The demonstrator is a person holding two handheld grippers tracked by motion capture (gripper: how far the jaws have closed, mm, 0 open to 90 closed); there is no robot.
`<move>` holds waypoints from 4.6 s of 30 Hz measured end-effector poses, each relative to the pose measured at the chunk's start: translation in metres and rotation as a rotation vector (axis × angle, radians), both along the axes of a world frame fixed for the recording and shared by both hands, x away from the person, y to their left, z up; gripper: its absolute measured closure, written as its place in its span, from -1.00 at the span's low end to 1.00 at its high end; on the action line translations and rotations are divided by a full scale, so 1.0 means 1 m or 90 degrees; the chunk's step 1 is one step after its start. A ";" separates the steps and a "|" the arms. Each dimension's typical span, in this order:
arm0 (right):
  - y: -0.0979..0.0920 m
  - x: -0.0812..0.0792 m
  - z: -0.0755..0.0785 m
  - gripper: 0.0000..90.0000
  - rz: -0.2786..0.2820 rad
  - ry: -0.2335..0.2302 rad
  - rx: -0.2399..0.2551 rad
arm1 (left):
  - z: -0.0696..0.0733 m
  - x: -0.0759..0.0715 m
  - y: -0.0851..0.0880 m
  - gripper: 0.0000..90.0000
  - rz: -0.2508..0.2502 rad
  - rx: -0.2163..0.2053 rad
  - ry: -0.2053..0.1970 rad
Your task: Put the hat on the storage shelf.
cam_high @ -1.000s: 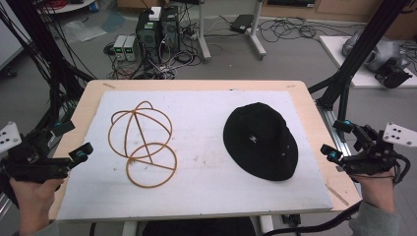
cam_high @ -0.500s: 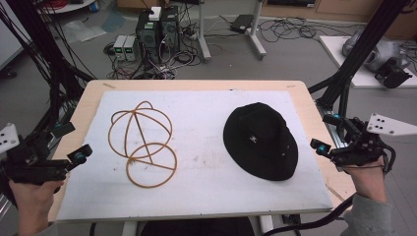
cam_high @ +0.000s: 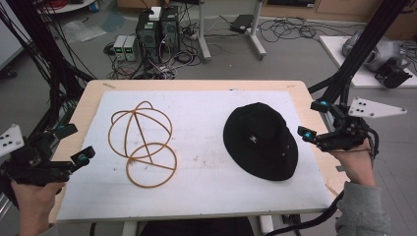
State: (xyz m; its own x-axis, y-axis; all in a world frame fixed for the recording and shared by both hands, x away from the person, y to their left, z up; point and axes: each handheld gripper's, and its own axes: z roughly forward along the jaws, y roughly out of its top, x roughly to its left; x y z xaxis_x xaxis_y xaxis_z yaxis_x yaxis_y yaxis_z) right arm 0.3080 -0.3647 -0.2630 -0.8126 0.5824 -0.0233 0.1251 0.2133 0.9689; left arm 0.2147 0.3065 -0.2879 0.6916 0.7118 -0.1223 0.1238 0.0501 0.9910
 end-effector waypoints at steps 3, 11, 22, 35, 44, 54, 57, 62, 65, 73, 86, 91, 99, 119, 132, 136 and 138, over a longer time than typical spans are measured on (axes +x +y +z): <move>0.005 0.010 0.002 -0.93 0.002 0.001 -0.012 | 0.000 -0.001 -0.001 -0.92 -0.001 0.002 0.002; 0.013 0.036 -0.001 -0.93 0.019 0.011 -0.015 | -0.003 -0.003 -0.001 -0.92 0.002 0.006 0.009; 0.020 0.068 -0.015 -0.93 0.028 0.053 -0.020 | -0.006 -0.009 0.003 -0.92 0.010 0.005 0.018; 0.031 0.091 -0.033 -0.93 0.020 0.078 -0.069 | -0.008 -0.008 0.002 -0.92 0.004 0.006 0.024; 0.034 0.101 -0.054 -0.93 0.004 0.105 -0.082 | -0.010 -0.006 0.000 -0.92 0.002 0.007 0.030; 0.035 0.107 -0.069 -0.93 0.004 0.106 -0.076 | -0.011 -0.004 0.000 -0.92 0.001 0.010 0.034; 0.036 0.109 -0.073 -0.93 0.004 0.112 -0.080 | -0.012 -0.004 0.000 -0.92 0.002 0.010 0.035; 0.038 0.111 -0.079 -0.93 0.001 0.123 -0.085 | -0.011 -0.004 0.001 -0.92 0.007 0.008 0.029; 0.038 0.112 -0.080 -0.89 0.003 0.137 -0.082 | -0.011 -0.005 0.001 -0.92 0.010 0.008 0.026; 0.039 0.111 -0.081 -0.54 0.025 0.129 -0.098 | -0.011 -0.005 0.001 -0.92 0.010 0.009 0.028; 0.039 0.110 -0.082 0.49 0.067 0.130 -0.111 | -0.011 -0.005 0.003 -0.92 0.011 0.009 0.028; 0.039 0.109 -0.083 0.79 0.078 0.131 -0.128 | -0.011 -0.004 0.003 -0.92 0.011 0.010 0.029; 0.041 0.106 -0.081 0.91 0.087 0.126 -0.137 | -0.011 -0.004 0.002 -0.92 0.010 0.011 0.030; 0.043 0.086 -0.040 0.91 0.125 0.082 -0.128 | -0.010 -0.005 0.004 -0.92 0.012 0.008 0.030; 0.051 0.068 0.000 0.90 0.135 0.060 -0.120 | -0.007 -0.007 0.004 -0.92 0.012 0.009 0.024; 0.056 0.065 0.012 0.90 0.143 0.048 -0.131 | -0.006 -0.008 0.004 -0.92 0.012 0.008 0.023; 0.059 0.063 0.017 0.90 0.145 0.048 -0.133 | -0.006 -0.008 0.004 -0.92 0.011 0.008 0.023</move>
